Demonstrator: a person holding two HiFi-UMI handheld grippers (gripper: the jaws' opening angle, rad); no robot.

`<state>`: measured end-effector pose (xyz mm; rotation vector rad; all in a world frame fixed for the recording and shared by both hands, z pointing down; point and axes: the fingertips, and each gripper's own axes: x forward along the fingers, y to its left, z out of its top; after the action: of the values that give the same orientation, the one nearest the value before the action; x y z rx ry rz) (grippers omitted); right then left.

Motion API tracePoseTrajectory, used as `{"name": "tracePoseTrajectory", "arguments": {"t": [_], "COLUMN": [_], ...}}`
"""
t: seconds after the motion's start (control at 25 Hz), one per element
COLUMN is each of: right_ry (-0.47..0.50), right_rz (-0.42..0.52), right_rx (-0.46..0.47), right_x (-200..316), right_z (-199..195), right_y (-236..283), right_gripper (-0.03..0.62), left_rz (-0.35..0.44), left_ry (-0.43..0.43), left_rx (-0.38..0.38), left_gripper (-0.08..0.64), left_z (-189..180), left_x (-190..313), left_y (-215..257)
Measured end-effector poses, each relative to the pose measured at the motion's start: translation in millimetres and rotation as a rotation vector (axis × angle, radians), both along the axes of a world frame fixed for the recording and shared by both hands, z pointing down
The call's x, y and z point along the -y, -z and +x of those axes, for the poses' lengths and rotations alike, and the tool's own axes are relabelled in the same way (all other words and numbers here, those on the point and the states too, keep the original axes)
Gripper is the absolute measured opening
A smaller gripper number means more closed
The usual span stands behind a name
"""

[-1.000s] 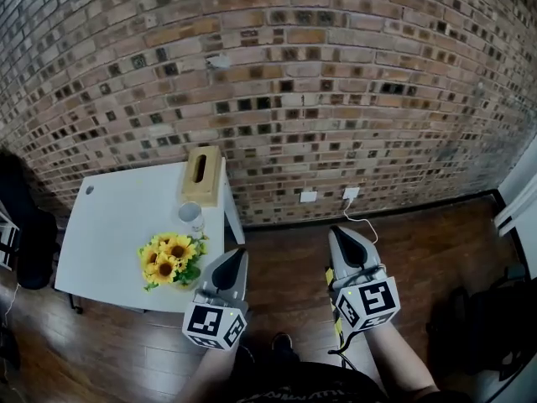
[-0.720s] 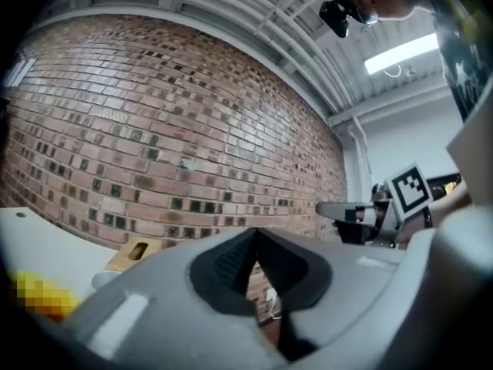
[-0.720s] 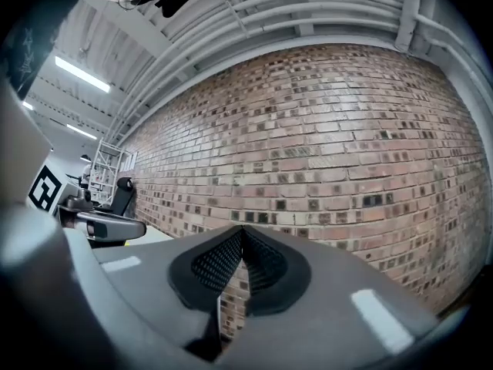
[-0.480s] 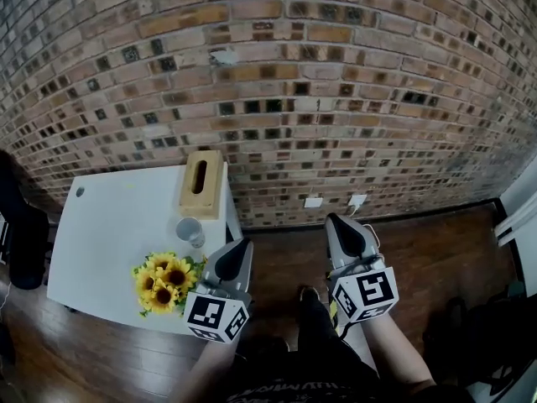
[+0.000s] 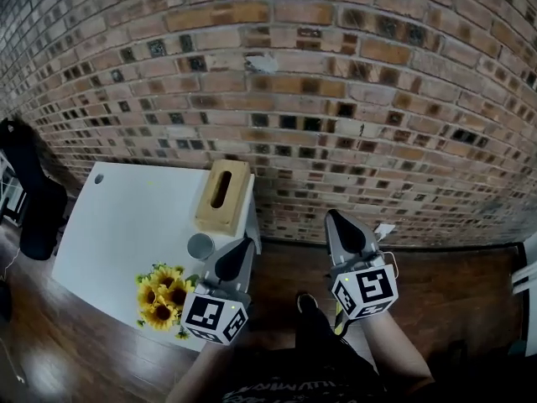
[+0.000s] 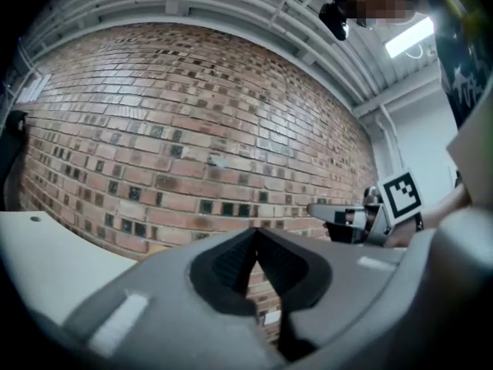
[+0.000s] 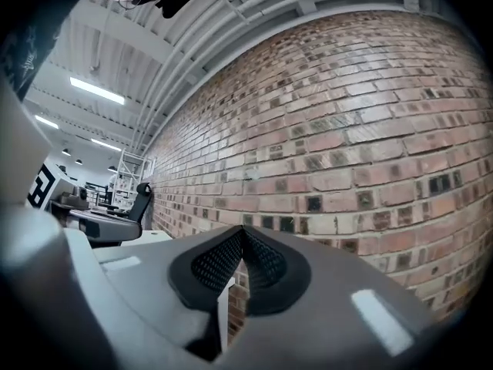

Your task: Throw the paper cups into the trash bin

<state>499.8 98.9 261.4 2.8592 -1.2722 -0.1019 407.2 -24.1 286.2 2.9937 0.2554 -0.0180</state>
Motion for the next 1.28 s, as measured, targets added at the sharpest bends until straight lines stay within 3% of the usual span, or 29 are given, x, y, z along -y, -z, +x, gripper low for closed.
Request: {"name": "tracePoseTrajectory", "arguments": {"t": [0.2,0.44,0.6,0.84,1.04,1.28], "right_ry": [0.138,0.410,0.625,0.838,1.002,1.108], "right_rz": [-0.020,-0.019,-0.006,0.007,-0.011,-0.034], "right_rx": [0.003,-0.014,0.004,0.045,0.066,0.070], "right_x": [36.4,119.3,180.8,238.0,256.2,256.0], "right_z": [38.9,52.3,34.8,-2.6,-41.4,-67.8], "right_y": [-4.7,-2.3,-6.3,-11.9,-21.4,-35.8], "right_gripper": [0.008,0.008,0.008,0.008,0.008,0.008], "left_rz": [0.012,0.040,0.060,0.052,0.044,0.047], "left_ry": [0.129,0.329,0.528,0.737,0.906,1.055], "left_rx": [-0.010,-0.004,0.052,0.051,0.054,0.034], "left_gripper": [0.005,0.005,0.005,0.005,0.005,0.005], "left_z": [28.8,36.1,14.2,-29.3,-64.4,-93.9], "left_x": [24.3,67.9,101.4,124.5,127.2,115.6], "left_y": [2.0,12.5,10.6,7.9,7.2,9.9]}}
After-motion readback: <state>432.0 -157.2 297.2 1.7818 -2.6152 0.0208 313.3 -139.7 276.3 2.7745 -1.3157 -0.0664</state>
